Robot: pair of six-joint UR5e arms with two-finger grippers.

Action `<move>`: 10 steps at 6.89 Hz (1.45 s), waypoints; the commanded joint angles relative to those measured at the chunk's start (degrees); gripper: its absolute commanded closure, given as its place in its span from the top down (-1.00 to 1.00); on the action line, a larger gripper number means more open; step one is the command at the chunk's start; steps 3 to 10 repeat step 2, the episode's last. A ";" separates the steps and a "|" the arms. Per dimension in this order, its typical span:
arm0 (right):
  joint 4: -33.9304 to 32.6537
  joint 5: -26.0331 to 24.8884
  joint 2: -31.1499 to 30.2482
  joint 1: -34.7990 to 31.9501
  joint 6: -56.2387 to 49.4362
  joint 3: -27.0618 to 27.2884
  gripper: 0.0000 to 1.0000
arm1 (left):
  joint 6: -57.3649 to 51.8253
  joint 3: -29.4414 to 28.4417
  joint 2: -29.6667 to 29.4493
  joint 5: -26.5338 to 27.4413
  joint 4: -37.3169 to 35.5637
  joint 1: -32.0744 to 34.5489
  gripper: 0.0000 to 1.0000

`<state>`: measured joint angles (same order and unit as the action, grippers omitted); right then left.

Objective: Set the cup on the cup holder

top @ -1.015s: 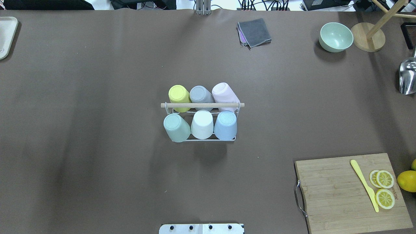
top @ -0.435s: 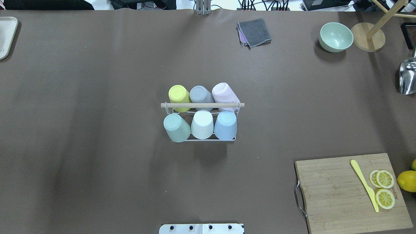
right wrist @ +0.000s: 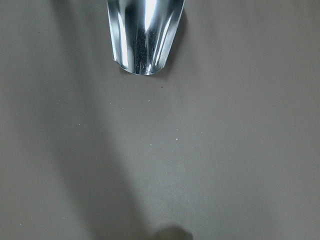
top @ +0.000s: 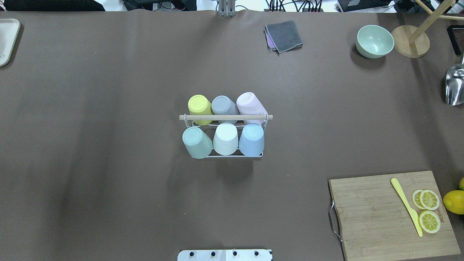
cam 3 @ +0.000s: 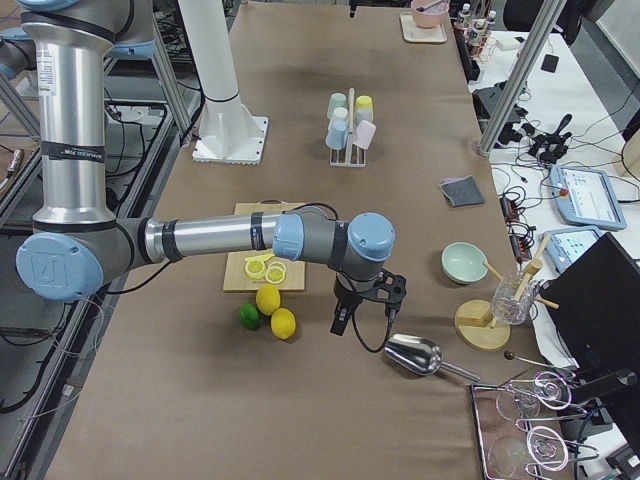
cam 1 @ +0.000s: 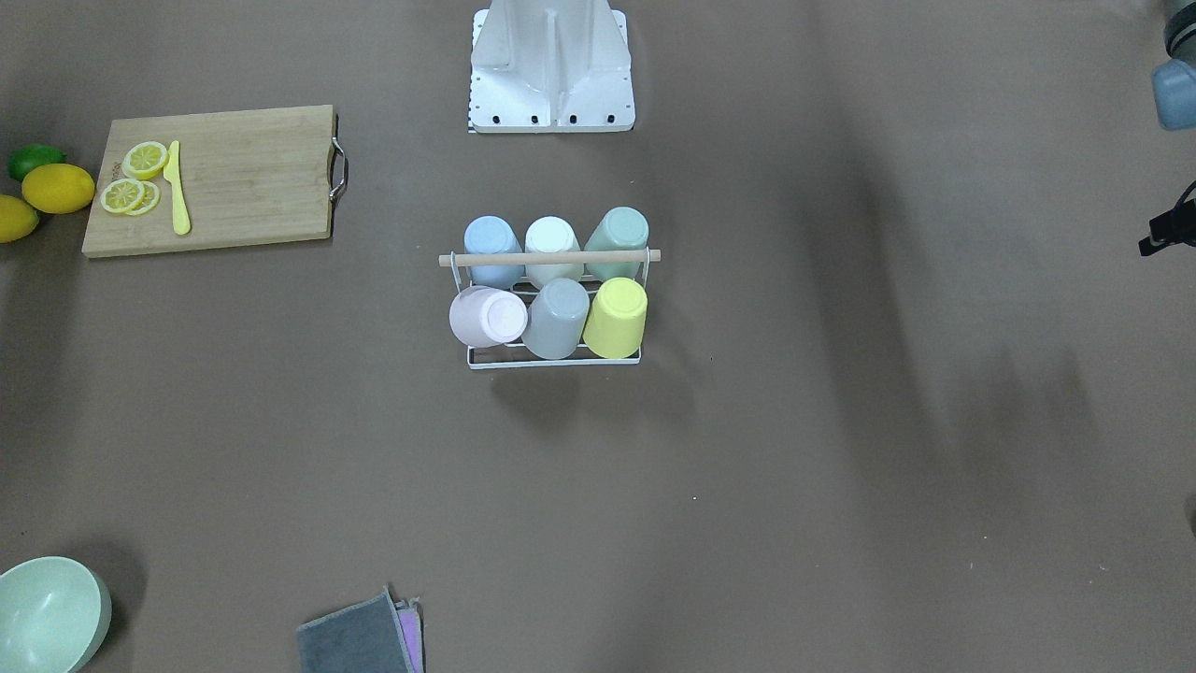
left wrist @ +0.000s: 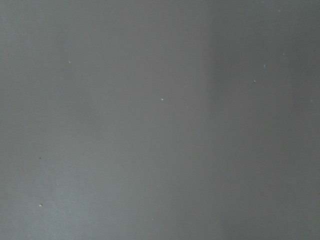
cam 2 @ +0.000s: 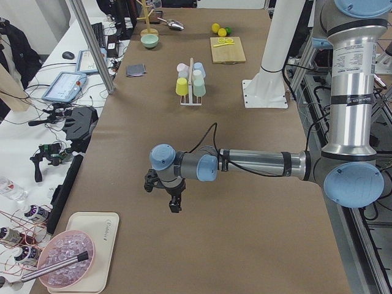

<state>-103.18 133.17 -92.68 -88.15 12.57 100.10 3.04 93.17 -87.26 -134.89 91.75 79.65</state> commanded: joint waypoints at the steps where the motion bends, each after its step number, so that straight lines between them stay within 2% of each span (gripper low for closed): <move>1: 0.00 0.07 -0.05 0.00 0.00 -0.08 0.99 | -0.22 0.26 0.16 -1.42 0.53 0.67 0.94; 10: 0.00 0.16 -0.22 0.00 0.00 -0.08 0.99 | -0.14 0.08 0.77 -1.60 0.97 0.68 0.94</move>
